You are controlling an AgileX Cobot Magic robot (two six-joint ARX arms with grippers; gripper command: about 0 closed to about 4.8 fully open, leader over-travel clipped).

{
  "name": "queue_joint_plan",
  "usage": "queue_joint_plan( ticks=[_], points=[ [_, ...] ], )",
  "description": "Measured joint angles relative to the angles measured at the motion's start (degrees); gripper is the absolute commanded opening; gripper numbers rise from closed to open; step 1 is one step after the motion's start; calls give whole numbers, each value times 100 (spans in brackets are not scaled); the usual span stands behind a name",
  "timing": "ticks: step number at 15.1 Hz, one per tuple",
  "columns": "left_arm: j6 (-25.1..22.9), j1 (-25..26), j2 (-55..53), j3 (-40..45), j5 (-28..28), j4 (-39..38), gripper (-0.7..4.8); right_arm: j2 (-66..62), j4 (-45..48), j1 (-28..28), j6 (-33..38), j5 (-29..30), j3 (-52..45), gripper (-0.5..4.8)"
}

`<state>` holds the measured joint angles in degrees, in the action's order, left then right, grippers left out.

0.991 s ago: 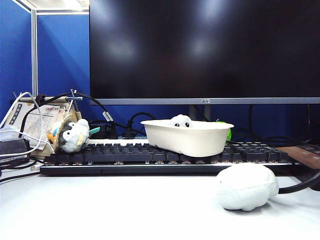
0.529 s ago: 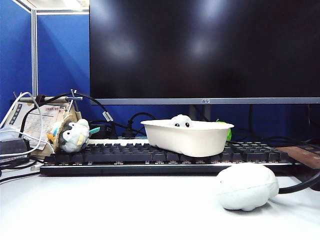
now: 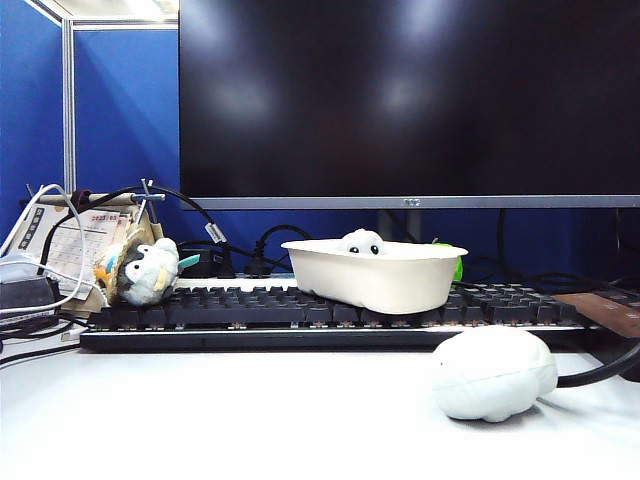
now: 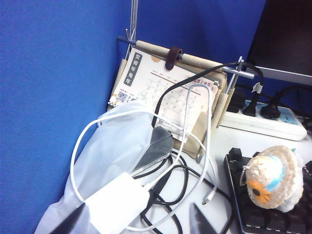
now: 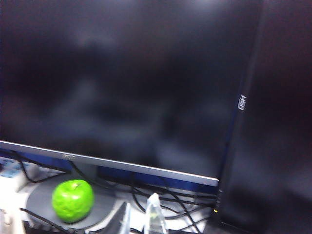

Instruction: Identity fluffy octopus among items on the table, put them into the paper lunch box.

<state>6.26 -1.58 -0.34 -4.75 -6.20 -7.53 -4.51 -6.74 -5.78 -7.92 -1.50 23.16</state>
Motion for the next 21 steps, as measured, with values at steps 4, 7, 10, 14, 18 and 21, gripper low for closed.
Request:
queue_joint_plan(
  ticks=[4, 7, 10, 14, 18, 21],
  points=[
    [0, 0, 0, 0, 0, 0, 268, 7, -2, 717, 597, 1178, 0, 53],
    [0, 0, 2, 0, 0, 0, 268, 297, -236, 931, 964, 1858, 0, 53],
    [0, 0, 2, 0, 0, 0, 268, 417, -632, 944, 986, 1952, 0, 53],
    [0, 0, 2, 0, 0, -2, 268, 417, -994, 944, 988, 1952, -2, 53],
    [0, 0, 2, 0, 0, -2, 268, 417, -1034, 944, 986, 1952, -2, 53],
    [0, 0, 2, 0, 0, -2, 268, 420, -704, 944, 984, 1954, -374, 53]
  ],
)
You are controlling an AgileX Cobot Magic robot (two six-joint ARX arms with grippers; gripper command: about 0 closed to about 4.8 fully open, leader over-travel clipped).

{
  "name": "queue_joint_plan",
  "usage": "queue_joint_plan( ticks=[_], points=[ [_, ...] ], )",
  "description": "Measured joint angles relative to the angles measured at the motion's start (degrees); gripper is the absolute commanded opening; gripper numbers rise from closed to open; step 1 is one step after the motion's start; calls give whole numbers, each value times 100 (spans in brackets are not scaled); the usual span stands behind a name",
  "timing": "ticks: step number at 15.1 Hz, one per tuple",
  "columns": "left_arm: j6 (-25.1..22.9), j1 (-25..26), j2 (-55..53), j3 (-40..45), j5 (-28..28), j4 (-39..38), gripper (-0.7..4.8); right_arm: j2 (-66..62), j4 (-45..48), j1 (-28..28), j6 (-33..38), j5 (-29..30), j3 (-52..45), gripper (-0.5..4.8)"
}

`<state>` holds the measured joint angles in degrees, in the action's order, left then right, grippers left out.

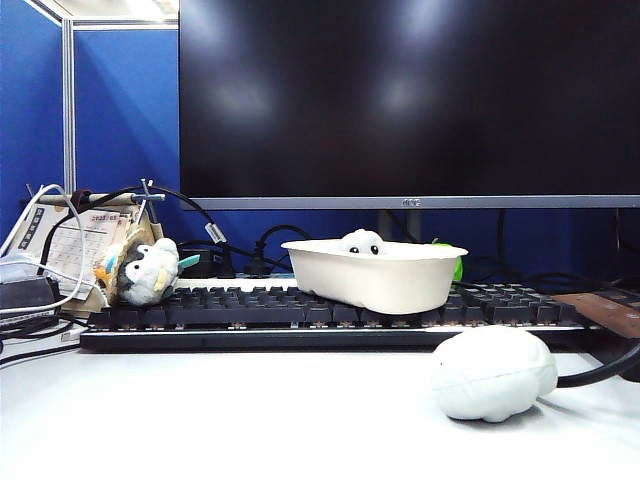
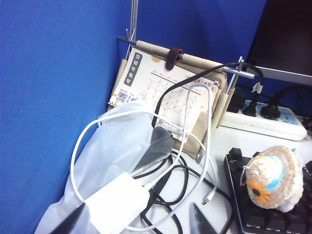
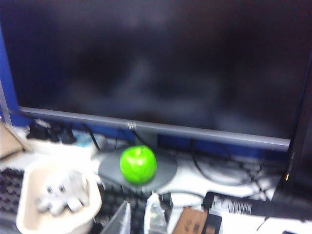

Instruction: Identity fluffy octopus among items on the table, put them into the paper lunch box.

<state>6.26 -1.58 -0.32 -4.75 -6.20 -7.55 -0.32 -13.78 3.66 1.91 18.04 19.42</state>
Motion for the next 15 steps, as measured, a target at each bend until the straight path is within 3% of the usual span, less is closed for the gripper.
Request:
queue_joint_plan(
  ticks=[6, 9, 15],
  points=[
    [0, 0, 0, 0, 0, 0, 268, 7, 365, 0, -70, -278, -920, 53],
    [0, 0, 0, 0, 0, 0, 268, 7, 1008, 0, -87, -289, -1261, 53],
    [0, 0, 0, 0, 0, 0, 268, 7, 1185, 0, -358, -289, -1598, 53]
  ],
)
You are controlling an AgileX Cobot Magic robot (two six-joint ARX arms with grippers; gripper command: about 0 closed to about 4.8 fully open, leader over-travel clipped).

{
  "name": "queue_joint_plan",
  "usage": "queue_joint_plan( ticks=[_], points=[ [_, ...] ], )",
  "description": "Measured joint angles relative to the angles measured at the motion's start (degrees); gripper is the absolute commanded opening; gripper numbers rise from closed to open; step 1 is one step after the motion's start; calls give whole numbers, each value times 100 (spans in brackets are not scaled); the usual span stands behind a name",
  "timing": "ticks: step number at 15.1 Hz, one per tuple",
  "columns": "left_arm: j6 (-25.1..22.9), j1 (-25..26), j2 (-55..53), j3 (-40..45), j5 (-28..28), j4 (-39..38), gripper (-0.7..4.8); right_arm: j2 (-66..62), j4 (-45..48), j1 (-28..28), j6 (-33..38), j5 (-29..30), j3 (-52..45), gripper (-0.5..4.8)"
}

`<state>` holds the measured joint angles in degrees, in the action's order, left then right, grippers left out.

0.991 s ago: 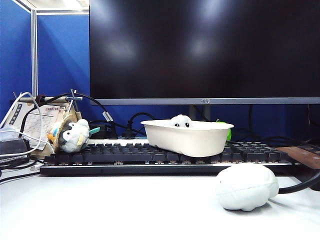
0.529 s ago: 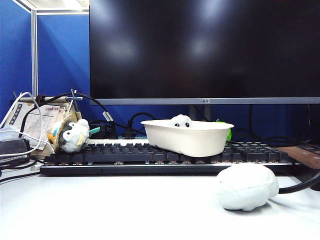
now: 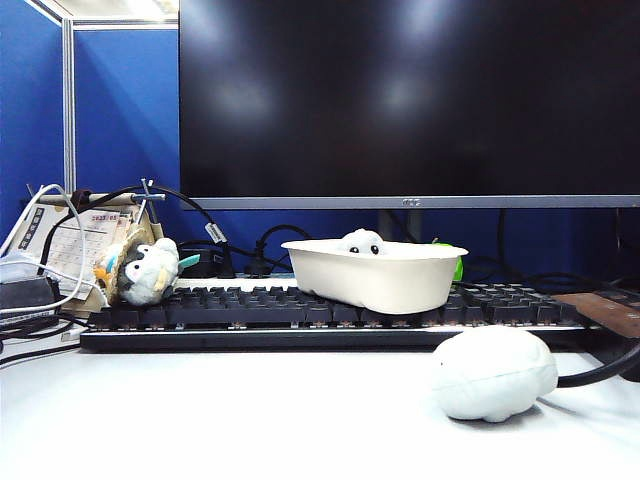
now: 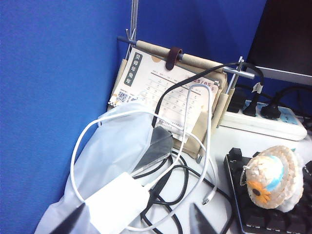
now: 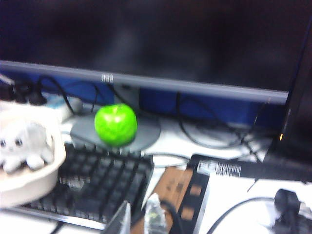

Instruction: Identity fluffy octopus among items on the table, put them into the paper lunch box.

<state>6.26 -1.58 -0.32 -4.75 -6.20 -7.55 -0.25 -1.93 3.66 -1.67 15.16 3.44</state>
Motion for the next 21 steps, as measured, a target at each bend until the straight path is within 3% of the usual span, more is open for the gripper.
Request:
queue_joint_plan(
  ticks=[21],
  points=[
    [0, 0, -2, 0, 0, 0, 268, 0, -201, 0, -35, -315, -291, 53]
  ],
)
